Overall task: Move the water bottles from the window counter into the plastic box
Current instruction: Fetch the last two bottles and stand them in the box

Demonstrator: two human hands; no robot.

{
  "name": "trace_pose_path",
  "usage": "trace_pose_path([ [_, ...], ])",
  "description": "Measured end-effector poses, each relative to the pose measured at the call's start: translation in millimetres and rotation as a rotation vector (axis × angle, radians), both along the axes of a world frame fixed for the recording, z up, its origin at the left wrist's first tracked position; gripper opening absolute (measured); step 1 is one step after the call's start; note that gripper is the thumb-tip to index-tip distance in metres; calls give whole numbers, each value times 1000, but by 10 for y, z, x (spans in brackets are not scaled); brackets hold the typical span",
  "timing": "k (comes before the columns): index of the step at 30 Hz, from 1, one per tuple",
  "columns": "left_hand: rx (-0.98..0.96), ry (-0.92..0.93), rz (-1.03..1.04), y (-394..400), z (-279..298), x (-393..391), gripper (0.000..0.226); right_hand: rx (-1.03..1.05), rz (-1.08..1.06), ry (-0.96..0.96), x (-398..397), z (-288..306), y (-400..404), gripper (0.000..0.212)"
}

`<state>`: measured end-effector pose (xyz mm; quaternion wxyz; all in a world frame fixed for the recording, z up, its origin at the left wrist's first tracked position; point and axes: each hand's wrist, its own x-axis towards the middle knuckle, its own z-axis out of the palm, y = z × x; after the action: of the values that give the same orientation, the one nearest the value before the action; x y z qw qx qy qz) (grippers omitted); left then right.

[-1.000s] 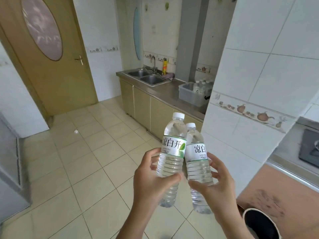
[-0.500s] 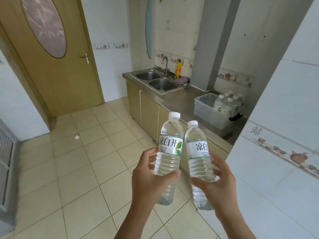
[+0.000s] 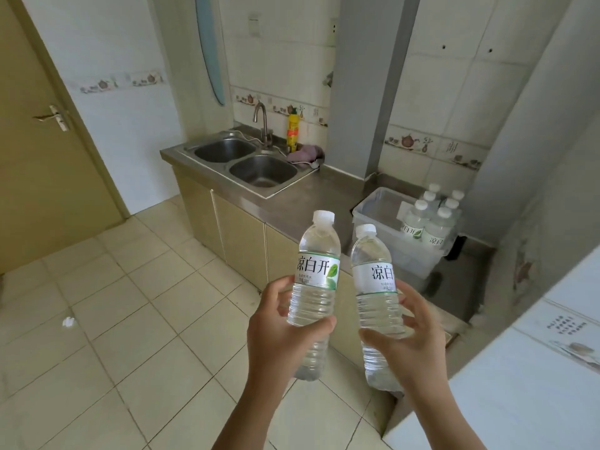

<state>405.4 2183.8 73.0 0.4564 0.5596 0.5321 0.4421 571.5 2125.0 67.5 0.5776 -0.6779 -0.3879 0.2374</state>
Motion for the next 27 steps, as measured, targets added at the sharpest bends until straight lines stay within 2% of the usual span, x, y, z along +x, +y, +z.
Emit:
trace_pose_path([
  [16,-26,-7,-169,2501,-180,1544,69,40,-226,94,1450,-305,2305,83],
  [27,-32,-100,-368,3655,-152,2814,72,84,-418,91,2191,-308,3055,84],
])
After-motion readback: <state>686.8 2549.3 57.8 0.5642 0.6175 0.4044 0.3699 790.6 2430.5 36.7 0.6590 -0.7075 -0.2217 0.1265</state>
